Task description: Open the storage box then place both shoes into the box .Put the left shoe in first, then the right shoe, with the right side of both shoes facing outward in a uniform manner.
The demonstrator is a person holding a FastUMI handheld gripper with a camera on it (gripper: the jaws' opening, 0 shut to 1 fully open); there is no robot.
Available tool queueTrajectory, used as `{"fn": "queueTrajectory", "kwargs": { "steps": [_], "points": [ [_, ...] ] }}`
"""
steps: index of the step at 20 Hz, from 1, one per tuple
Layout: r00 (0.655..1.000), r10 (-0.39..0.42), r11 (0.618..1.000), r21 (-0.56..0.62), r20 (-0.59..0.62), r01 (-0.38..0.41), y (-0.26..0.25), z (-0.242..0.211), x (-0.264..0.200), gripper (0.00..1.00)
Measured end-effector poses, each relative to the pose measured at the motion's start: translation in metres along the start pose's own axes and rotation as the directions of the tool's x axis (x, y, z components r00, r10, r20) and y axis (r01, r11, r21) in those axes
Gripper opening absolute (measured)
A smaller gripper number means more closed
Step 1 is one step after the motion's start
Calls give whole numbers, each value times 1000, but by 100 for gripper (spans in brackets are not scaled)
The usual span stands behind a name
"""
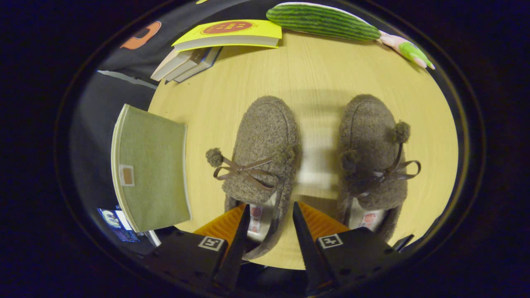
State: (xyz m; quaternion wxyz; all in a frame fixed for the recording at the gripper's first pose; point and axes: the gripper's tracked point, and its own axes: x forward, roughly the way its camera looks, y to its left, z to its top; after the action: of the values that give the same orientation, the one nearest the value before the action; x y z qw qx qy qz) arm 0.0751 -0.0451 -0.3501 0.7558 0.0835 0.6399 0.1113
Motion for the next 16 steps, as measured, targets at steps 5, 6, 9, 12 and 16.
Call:
{"fn": "queueTrajectory", "kwargs": {
  "steps": [5, 6, 9, 12, 16],
  "points": [
    [1000, -1, 998, 55, -31, 3, -7, -1, 9, 37],
    [999, -3, 998, 64, -33, 5, -8, -1, 9, 31],
    [998, 34, 990, 139, -52, -26, -3, -8, 5, 7],
    [996, 75, 981, 182, -45, -65, 10, -14, -9, 6],
    [991, 132, 968, 217, 1, -129, 39, -24, -48, 6]
  ]
}}
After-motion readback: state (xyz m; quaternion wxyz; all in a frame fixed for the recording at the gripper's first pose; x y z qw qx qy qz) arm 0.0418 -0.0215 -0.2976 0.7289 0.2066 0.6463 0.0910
